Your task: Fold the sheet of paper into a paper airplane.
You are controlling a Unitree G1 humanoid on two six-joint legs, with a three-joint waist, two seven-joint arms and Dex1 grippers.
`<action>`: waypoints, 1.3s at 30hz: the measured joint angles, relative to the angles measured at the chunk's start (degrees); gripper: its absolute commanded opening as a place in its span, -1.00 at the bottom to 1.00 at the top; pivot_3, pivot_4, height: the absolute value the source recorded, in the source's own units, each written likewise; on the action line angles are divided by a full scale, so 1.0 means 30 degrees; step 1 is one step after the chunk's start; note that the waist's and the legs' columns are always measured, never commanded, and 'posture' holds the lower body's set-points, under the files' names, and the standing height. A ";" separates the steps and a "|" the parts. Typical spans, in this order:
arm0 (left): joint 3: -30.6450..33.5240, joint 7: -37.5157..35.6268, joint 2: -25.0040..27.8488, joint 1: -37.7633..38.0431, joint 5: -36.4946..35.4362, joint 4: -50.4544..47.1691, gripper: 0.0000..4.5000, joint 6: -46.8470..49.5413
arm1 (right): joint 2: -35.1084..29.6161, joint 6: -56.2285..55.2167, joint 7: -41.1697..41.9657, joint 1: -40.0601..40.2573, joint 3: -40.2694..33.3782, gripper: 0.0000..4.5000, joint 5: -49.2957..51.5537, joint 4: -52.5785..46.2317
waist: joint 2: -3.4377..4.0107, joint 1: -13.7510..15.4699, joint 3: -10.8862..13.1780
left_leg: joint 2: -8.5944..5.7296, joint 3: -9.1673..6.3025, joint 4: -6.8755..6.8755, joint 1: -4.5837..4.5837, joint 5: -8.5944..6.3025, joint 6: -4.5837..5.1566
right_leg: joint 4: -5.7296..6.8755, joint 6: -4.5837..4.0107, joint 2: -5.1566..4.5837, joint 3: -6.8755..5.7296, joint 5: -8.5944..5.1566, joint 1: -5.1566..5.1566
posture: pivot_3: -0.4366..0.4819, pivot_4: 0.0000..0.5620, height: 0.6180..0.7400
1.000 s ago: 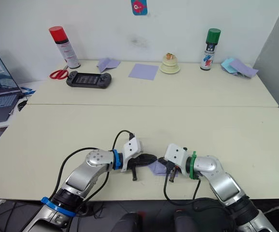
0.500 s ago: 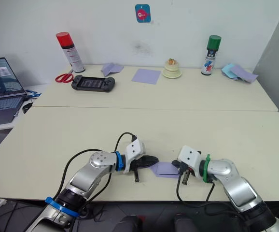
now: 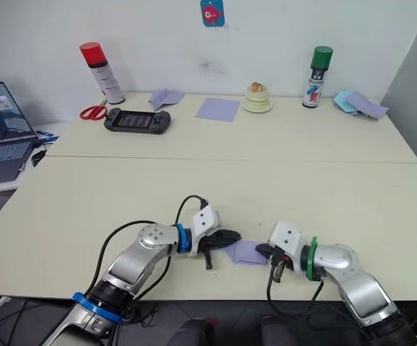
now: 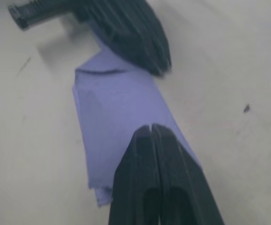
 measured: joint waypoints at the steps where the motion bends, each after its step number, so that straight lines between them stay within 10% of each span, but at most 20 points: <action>1: -0.0023 -0.0018 -0.0108 -0.0005 0.0025 0.0000 -1.00 0.0017 | -0.0013 -0.0077 0.0043 -0.0164 0.0179 -0.99 -0.0164 0.0042 | -0.0013 -0.0050 0.0008 | 0.0005 -0.0005 -0.0001 -0.0007 0.0000 0.0000 | 0.0000 0.0000 0.0003 -0.0006 0.0000 -0.0006 | -0.05 -0.47 1.00; 29: 0.2624 -0.0494 0.3866 0.3867 -0.1474 -0.2914 -1.00 0.0284 | 0.0503 0.0260 -0.0114 -0.1020 0.1078 -0.99 -0.0546 0.0192 | -0.0048 -0.0285 -0.0019 | 0.0096 0.0018 -0.0201 0.0166 -0.0009 -0.0014 | 0.0007 -0.0127 0.0037 -0.0006 -0.0078 0.0022 | -0.05 -0.47 1.00; 39: 0.3484 -0.1325 0.5965 0.3979 -0.2859 -0.5653 -1.00 0.3041 | 0.0227 0.1555 0.0649 -0.0881 -0.0315 -0.99 0.2122 -0.4569 | -0.0028 -0.0182 0.0149 | 0.0078 0.0006 -0.0248 -0.0308 -0.0006 -0.0046 | 0.0051 -0.0100 0.0020 -0.0055 -0.0059 -0.0458 | -0.05 -0.47 1.00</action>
